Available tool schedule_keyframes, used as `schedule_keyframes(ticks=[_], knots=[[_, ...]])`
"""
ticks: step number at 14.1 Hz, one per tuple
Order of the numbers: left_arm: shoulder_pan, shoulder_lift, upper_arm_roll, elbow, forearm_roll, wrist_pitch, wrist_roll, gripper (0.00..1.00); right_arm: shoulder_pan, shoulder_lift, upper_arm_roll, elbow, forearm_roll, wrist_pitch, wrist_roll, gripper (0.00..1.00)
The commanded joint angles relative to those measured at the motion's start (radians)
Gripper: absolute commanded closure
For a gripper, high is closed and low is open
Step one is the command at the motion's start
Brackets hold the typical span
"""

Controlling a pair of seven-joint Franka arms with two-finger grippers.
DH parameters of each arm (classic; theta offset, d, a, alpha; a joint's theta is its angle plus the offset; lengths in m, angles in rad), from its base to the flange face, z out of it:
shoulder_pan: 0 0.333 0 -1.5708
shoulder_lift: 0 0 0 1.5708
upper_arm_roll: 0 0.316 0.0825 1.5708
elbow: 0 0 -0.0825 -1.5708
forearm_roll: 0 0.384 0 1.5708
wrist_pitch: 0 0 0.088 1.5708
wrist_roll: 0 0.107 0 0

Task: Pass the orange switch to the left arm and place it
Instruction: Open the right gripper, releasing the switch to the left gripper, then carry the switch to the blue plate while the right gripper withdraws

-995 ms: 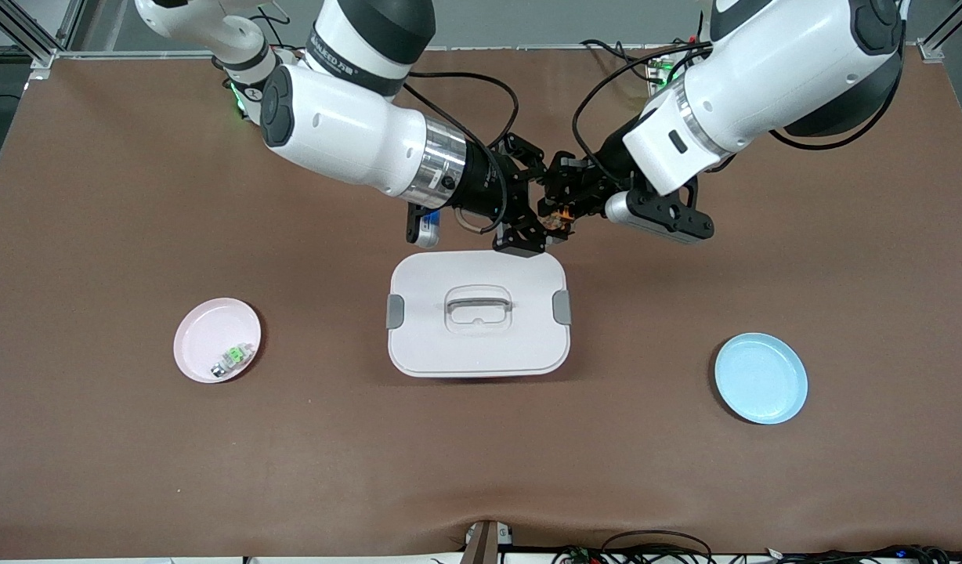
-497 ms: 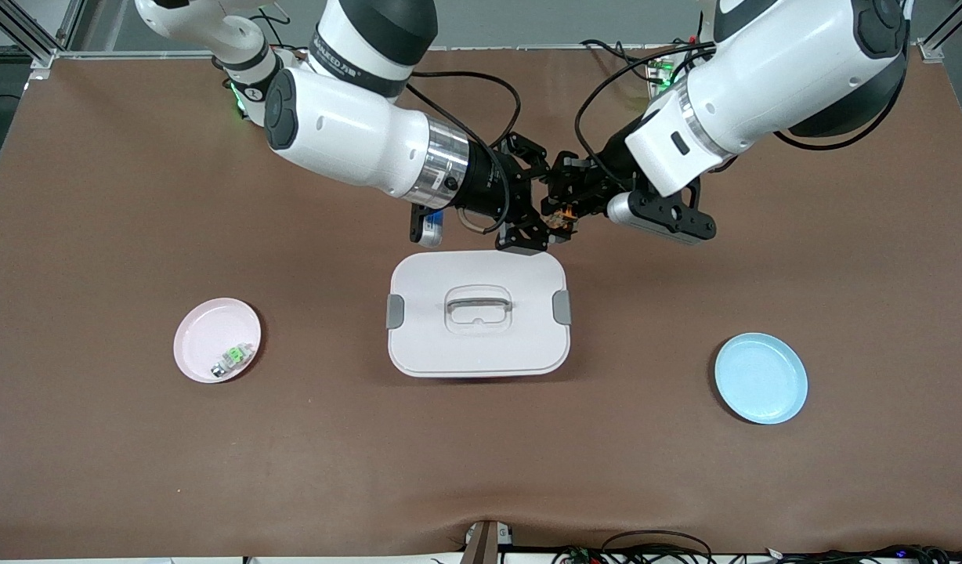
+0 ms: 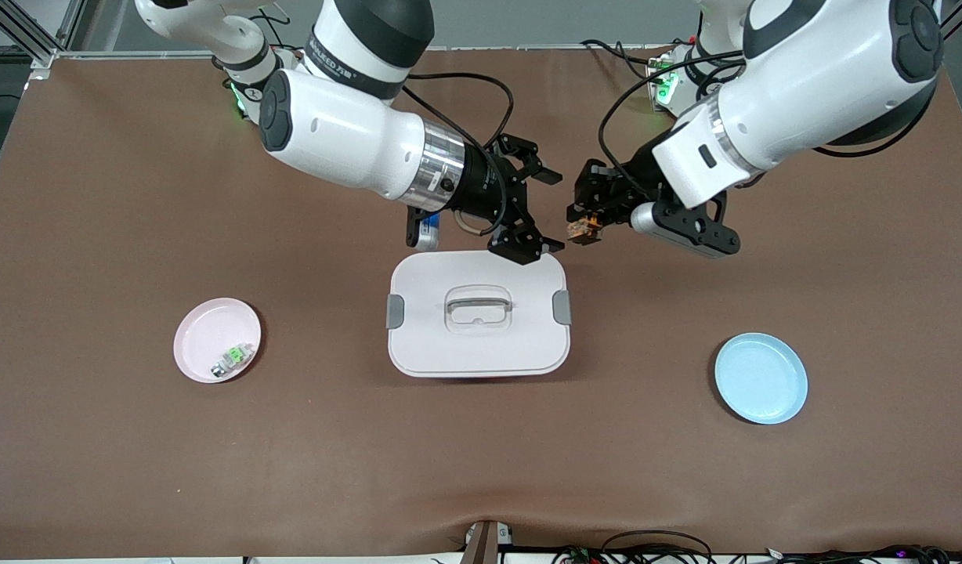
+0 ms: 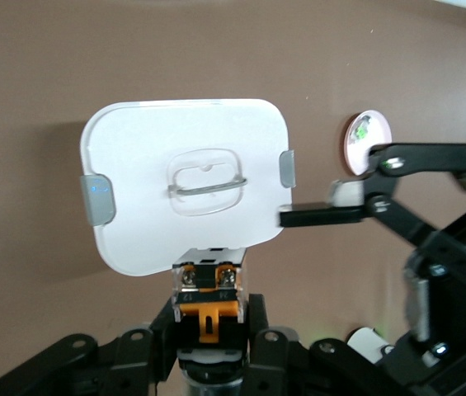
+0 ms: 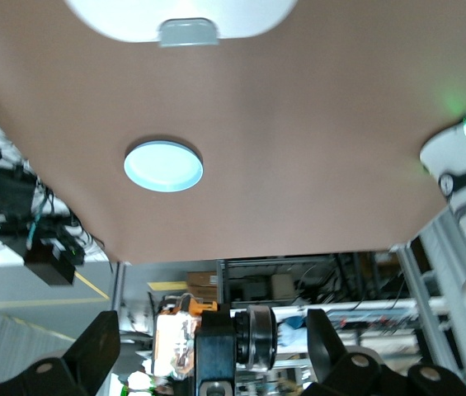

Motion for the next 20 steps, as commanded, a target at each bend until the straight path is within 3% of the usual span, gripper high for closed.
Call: schedule_keyframes(ticks=[1,3,7,15,20], knots=[[0.056,-0.005,0.001,-0.002,0.013,-0.091,0.048,1.0,-0.051,0.003,0.002,0.022,0.0,-0.105,-0.218,0.0],[0.08,-0.004,0.001,-0.005,0.08,-0.129,0.087,1.0,-0.084,-0.004,0.0,0.019,-0.038,-0.192,-0.42,0.0],[0.161,0.002,0.001,-0.037,0.174,-0.162,0.169,1.0,-0.16,-0.035,0.0,0.019,-0.196,-0.378,-0.71,0.0],[0.29,0.031,0.001,-0.137,0.398,-0.154,0.412,1.0,-0.203,-0.069,0.0,0.018,-0.647,-0.525,-1.36,0.0],[0.373,0.1,0.001,-0.174,0.476,-0.09,0.518,1.0,-0.277,-0.089,-0.001,0.018,-0.795,-0.581,-1.826,0.0]])
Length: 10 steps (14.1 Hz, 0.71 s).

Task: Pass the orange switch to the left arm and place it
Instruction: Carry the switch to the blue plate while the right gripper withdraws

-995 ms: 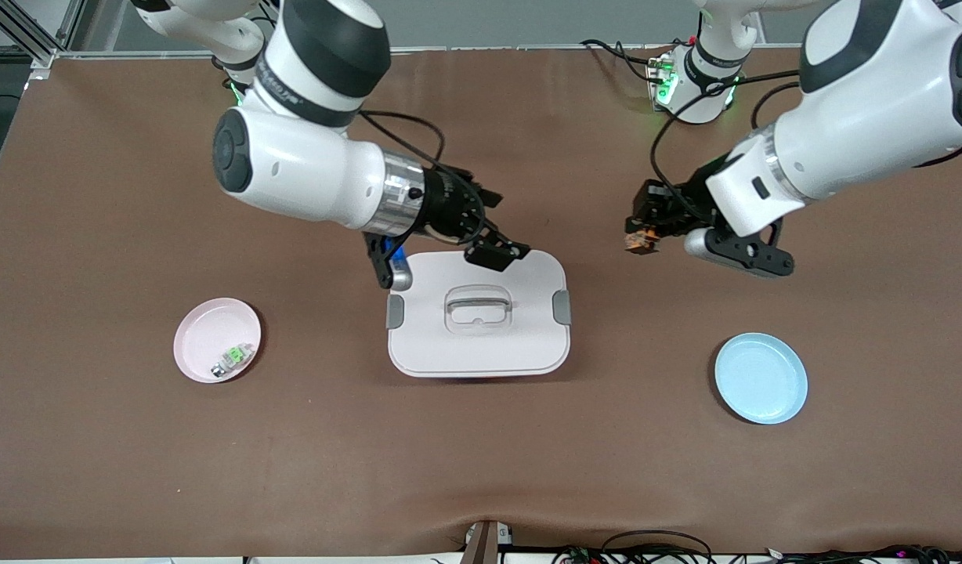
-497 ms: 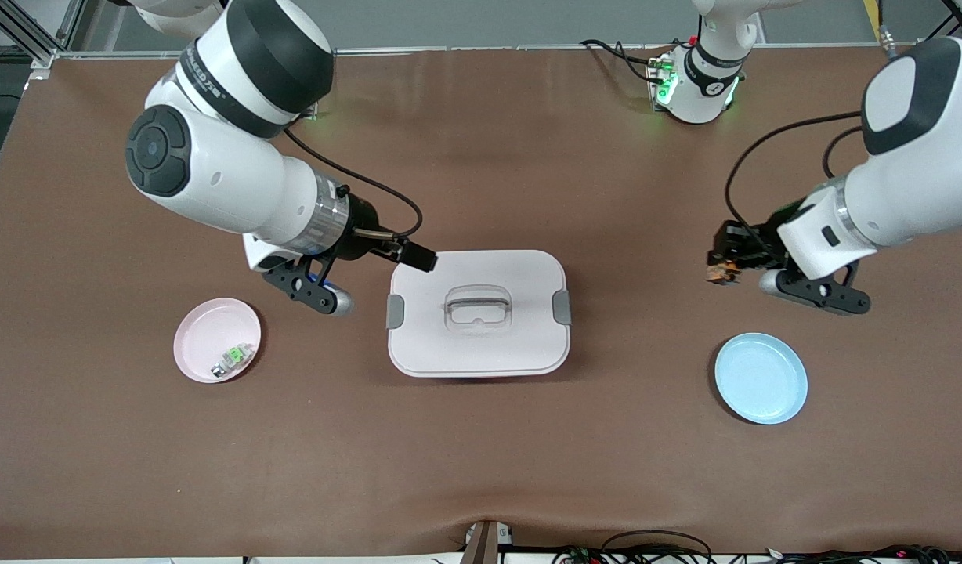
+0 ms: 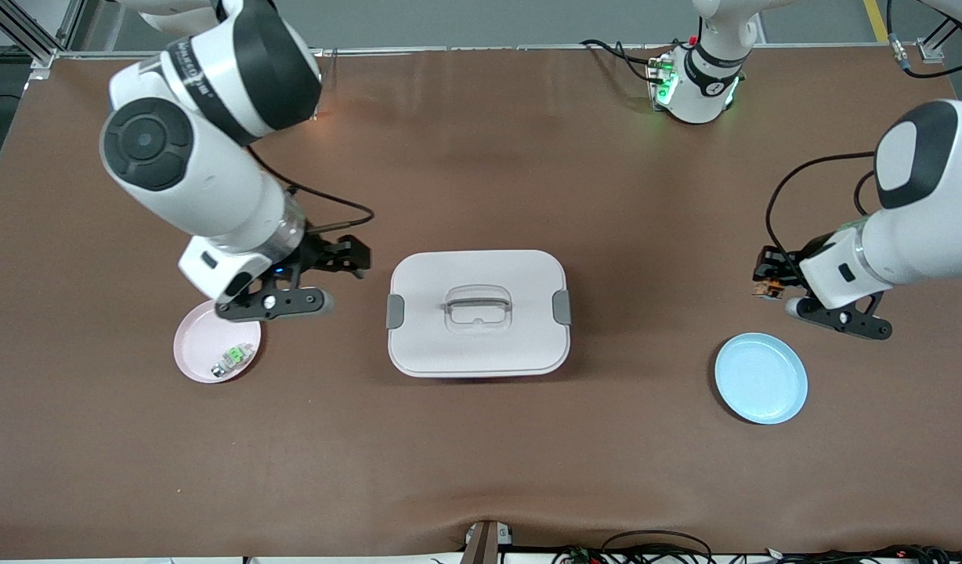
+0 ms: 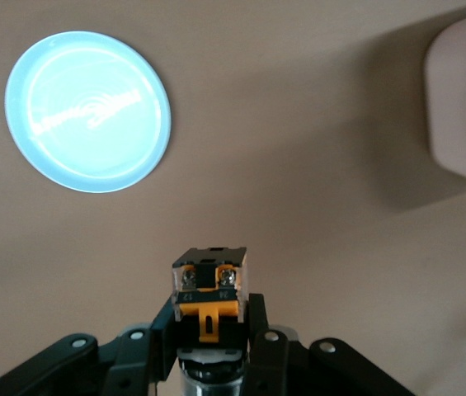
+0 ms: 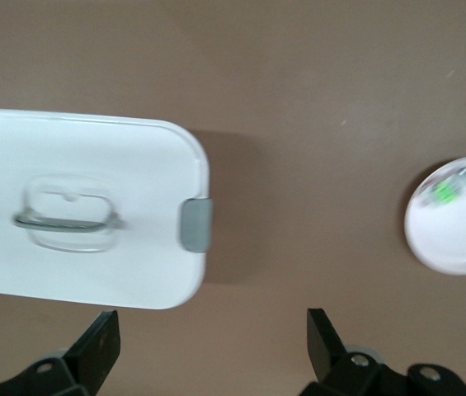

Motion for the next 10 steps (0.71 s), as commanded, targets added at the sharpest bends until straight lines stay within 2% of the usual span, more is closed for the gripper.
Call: schedule_keyframes(ticks=[1,3,7,10], knots=[[0.055,0.012,-0.01,-0.055,0.036,0.079,0.097,1.0,-0.047,-0.027,0.012,-0.004,-0.063,-0.021,-0.163,0.0],[0.083,0.027,-0.008,-0.097,0.04,0.161,0.174,1.0,-0.05,-0.028,-0.003,-0.003,-0.113,-0.027,-0.176,0.0],[0.092,0.091,-0.01,-0.1,0.153,0.254,0.279,1.0,-0.046,-0.034,-0.023,0.005,-0.216,0.006,-0.173,0.0],[0.094,0.151,-0.01,-0.097,0.158,0.333,0.363,1.0,-0.052,-0.037,-0.023,0.007,-0.235,0.04,-0.165,0.0]])
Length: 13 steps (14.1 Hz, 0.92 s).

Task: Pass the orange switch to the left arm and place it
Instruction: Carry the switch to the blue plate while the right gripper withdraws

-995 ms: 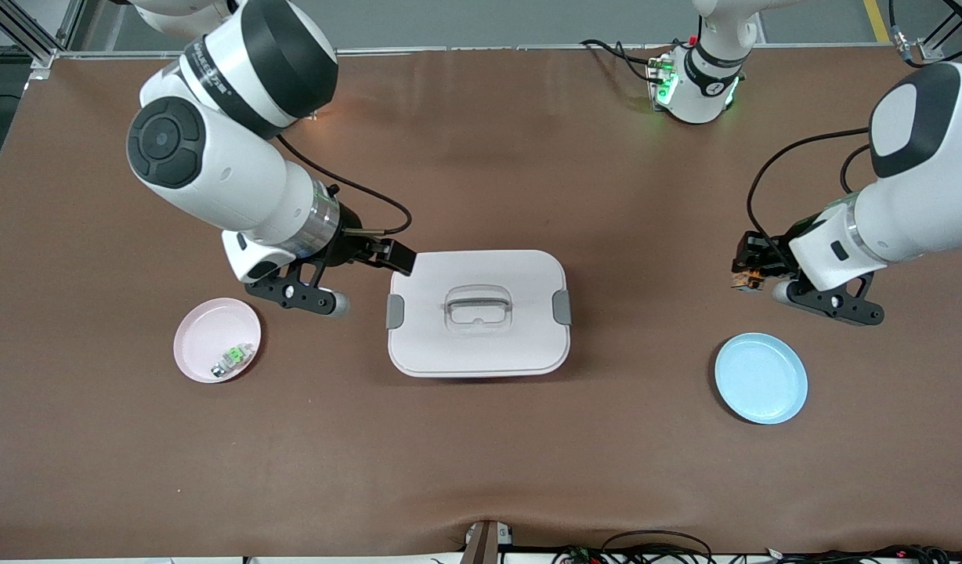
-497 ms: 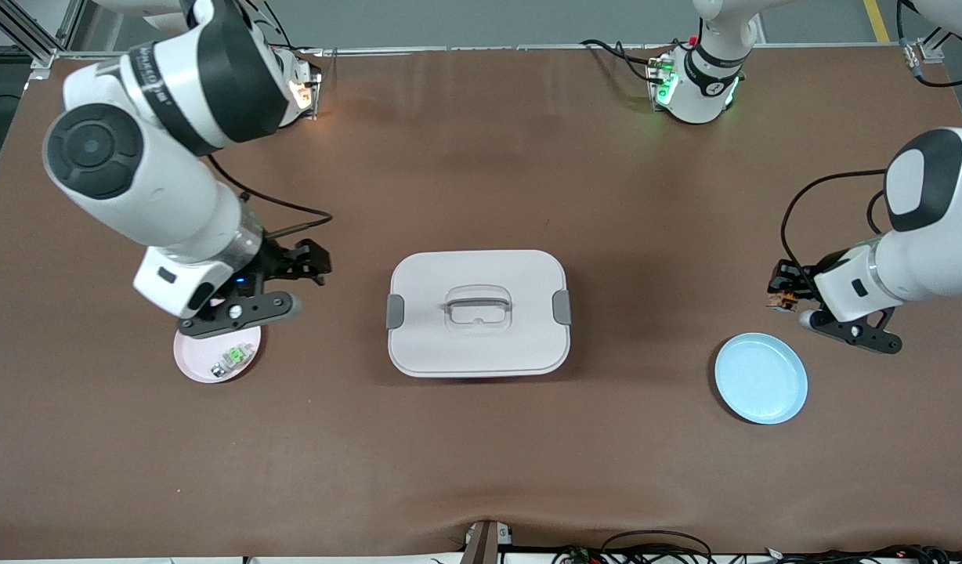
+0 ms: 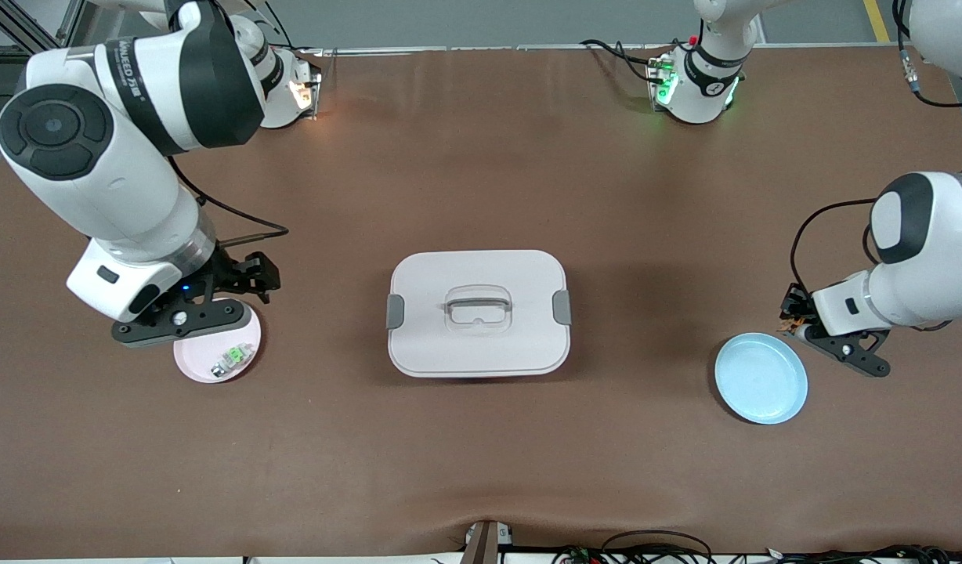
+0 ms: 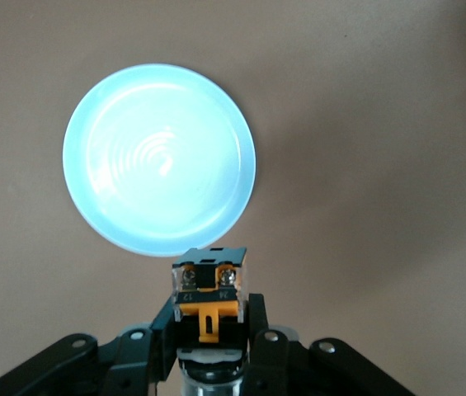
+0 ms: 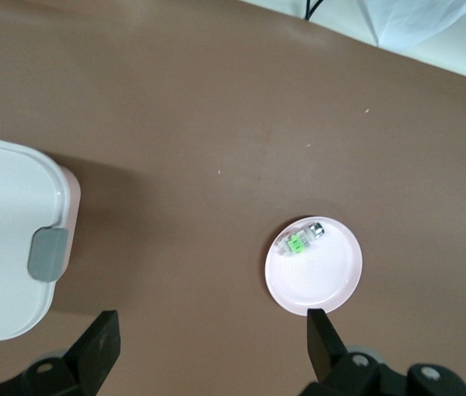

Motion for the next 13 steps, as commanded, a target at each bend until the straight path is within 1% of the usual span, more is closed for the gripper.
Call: schedule_keyframes(ticks=[1,4,6,7,8,10,11,13], knots=[[0.008,0.053,-0.009,0.003,0.024,0.073,0.099,1.0,0.003,-0.012,0.0,0.006,-0.023,0.002,-0.001,0.0],[0.021,0.099,-0.007,0.007,0.024,0.144,0.266,1.0,0.013,-0.027,0.011,0.006,-0.014,-0.007,-0.002,0.0],[0.025,0.12,-0.007,0.009,0.026,0.176,0.355,1.0,-0.002,-0.041,0.009,0.002,0.03,-0.012,-0.013,0.0],[0.027,0.131,-0.007,0.009,0.026,0.196,0.395,1.0,-0.029,-0.052,0.005,-0.001,0.08,-0.019,-0.013,0.0],[0.028,0.142,-0.007,0.009,0.026,0.216,0.446,1.0,-0.06,-0.052,0.005,-0.001,0.11,-0.024,-0.014,0.0],[0.045,0.169,-0.007,0.009,0.026,0.261,0.542,1.0,-0.073,-0.053,-0.003,-0.001,0.095,-0.033,-0.014,0.0],[0.048,0.182,-0.007,0.009,0.026,0.277,0.591,1.0,-0.1,-0.053,-0.003,-0.001,0.096,-0.059,-0.014,0.0],[0.048,0.206,-0.007,0.02,0.023,0.287,0.677,1.0,-0.189,-0.053,0.009,-0.001,0.11,-0.099,-0.022,0.0]])
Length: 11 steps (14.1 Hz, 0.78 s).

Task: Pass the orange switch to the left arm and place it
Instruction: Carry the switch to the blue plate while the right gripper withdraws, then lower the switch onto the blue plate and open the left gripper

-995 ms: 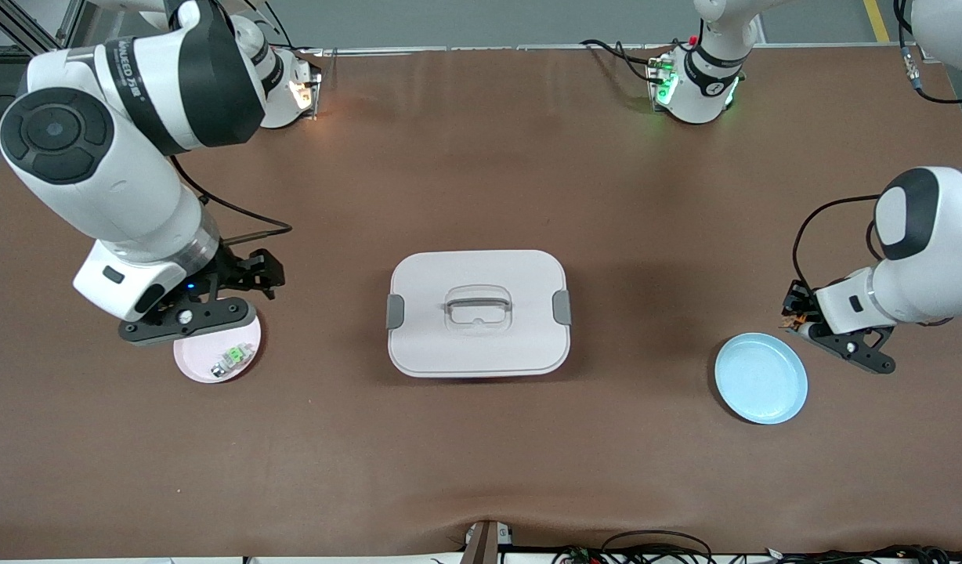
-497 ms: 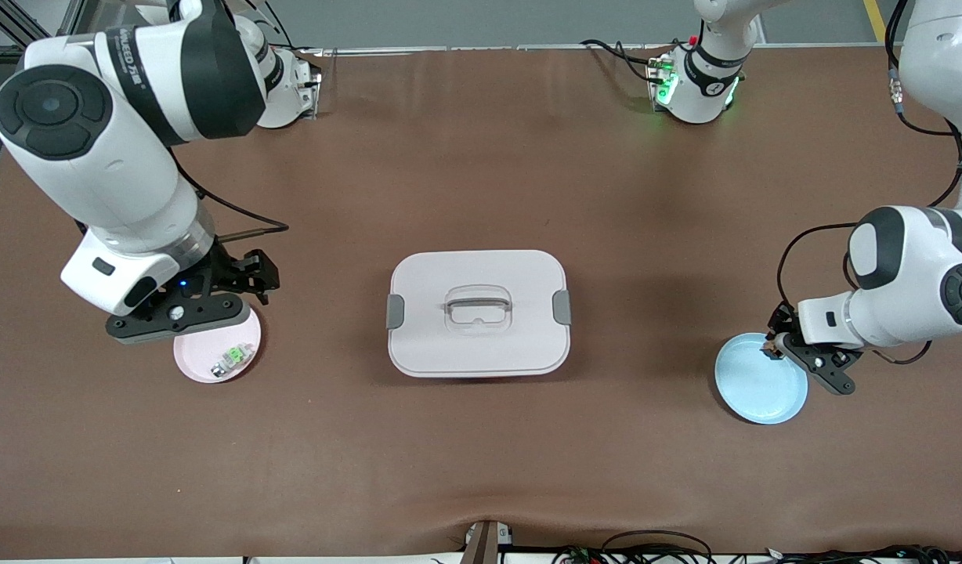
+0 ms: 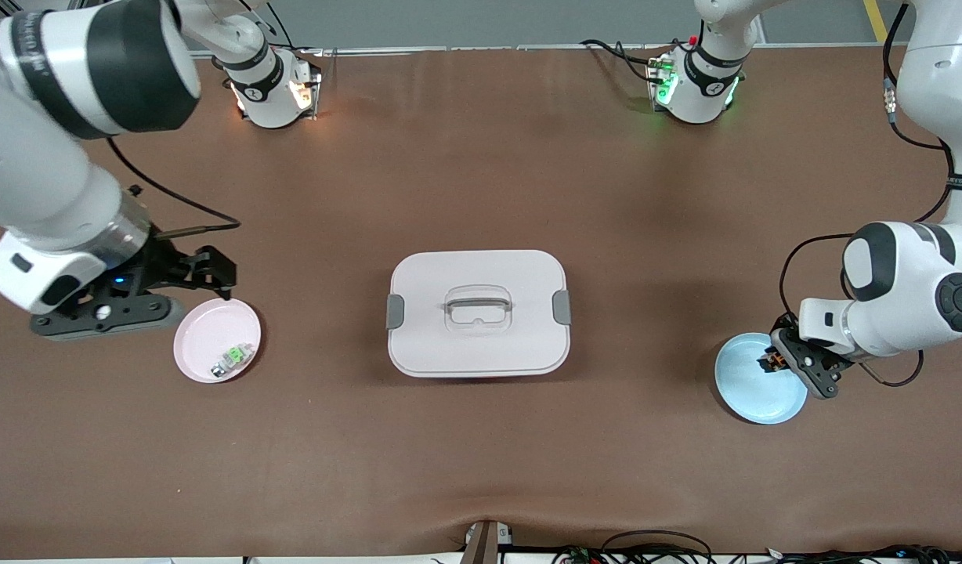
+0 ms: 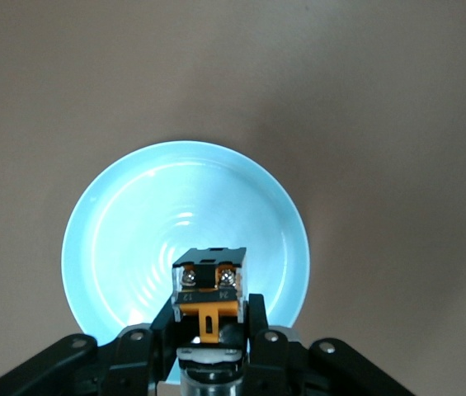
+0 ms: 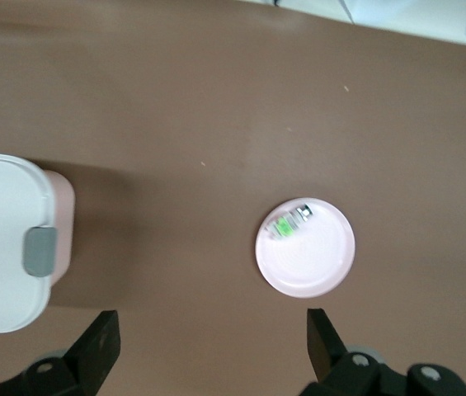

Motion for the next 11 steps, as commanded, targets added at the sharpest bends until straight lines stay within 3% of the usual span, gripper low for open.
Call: schedule_keyframes(ticks=[1,7,11], knots=[[0.009,0.038,-0.009,0.027,0.018,0.022,0.118,1.0,-0.097,-0.019,0.013,-0.007,0.024,-0.04,-0.015,0.0],[0.012,0.121,-0.009,0.063,0.011,0.125,0.497,1.0,-0.197,-0.05,0.007,-0.007,0.013,-0.058,-0.007,0.0],[0.024,0.14,-0.008,0.065,0.018,0.125,0.566,1.0,-0.24,-0.054,0.008,-0.007,0.022,-0.156,-0.01,0.0]])
